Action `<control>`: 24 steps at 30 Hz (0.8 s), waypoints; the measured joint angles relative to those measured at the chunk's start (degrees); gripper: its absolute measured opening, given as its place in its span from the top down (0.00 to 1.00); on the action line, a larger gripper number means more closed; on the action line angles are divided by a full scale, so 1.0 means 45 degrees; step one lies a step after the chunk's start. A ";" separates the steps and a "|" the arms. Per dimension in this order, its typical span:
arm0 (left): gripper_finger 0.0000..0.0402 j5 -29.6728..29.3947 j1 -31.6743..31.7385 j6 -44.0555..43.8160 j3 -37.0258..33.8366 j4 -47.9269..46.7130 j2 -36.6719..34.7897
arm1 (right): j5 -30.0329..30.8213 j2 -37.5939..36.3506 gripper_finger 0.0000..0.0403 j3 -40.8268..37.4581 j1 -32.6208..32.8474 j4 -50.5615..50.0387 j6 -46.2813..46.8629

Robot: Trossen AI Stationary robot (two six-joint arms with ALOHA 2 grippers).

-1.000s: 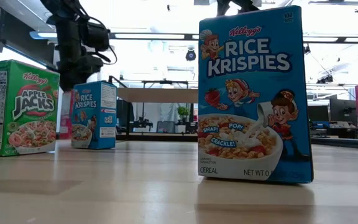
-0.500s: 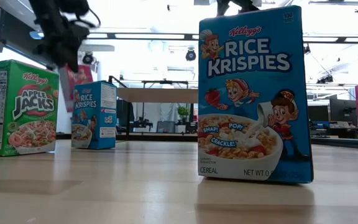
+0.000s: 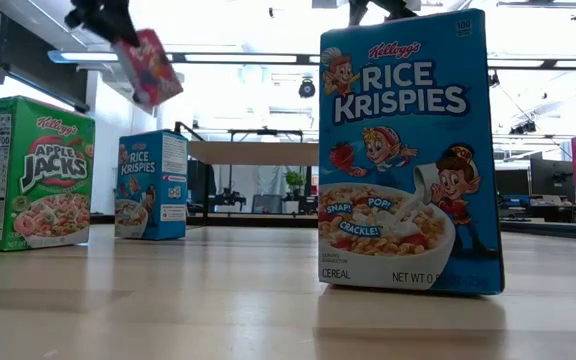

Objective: Stack cereal on shelf
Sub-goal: Put the left red cereal box on the shelf

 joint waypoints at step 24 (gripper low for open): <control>0.63 0.0278 0.0000 0.3595 0.4251 -0.0004 0.4125 | -0.0179 0.0002 0.40 0.0000 0.0000 -0.0079 0.0139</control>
